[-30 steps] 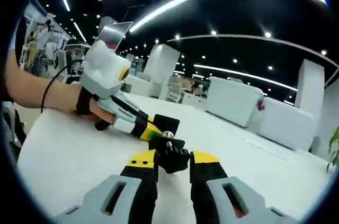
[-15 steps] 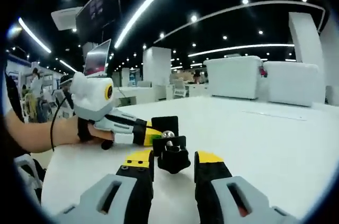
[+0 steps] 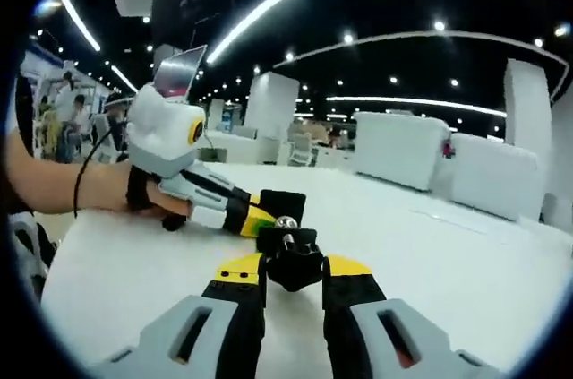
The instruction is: Clamp the fixed fixture on the desktop, loosen the retaining clip, secure it to the edge of the desk, and tighten the retaining clip.
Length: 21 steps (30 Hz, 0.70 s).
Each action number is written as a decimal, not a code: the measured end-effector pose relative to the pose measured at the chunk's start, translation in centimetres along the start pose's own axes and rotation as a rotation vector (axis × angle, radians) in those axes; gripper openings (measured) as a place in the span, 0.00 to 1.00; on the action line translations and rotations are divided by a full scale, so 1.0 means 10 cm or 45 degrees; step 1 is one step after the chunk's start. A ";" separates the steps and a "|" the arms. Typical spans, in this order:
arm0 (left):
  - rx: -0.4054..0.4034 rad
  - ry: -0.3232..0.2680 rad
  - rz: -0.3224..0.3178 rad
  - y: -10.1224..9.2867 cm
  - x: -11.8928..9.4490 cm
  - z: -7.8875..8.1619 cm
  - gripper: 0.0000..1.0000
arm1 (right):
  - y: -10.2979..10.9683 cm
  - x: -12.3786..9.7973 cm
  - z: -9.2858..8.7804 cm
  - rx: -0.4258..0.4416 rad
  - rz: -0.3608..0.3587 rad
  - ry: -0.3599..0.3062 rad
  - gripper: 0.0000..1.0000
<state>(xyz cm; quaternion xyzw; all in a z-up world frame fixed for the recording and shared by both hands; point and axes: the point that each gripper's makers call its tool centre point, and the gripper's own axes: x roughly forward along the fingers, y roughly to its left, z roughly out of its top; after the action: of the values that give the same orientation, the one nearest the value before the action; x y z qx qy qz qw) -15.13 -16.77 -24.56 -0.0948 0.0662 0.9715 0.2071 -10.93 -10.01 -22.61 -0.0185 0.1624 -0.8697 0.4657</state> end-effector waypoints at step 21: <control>0.001 -0.001 -0.002 -0.06 -0.05 -0.03 0.06 | -0.09 -0.04 0.02 0.336 0.005 -0.001 0.32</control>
<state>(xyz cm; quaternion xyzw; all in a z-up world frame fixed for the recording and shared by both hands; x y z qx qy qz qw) -14.42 -16.48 -24.82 -0.0945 0.0665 0.9713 0.2077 -11.36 -9.27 -22.16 0.0429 0.0464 -0.8826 0.4658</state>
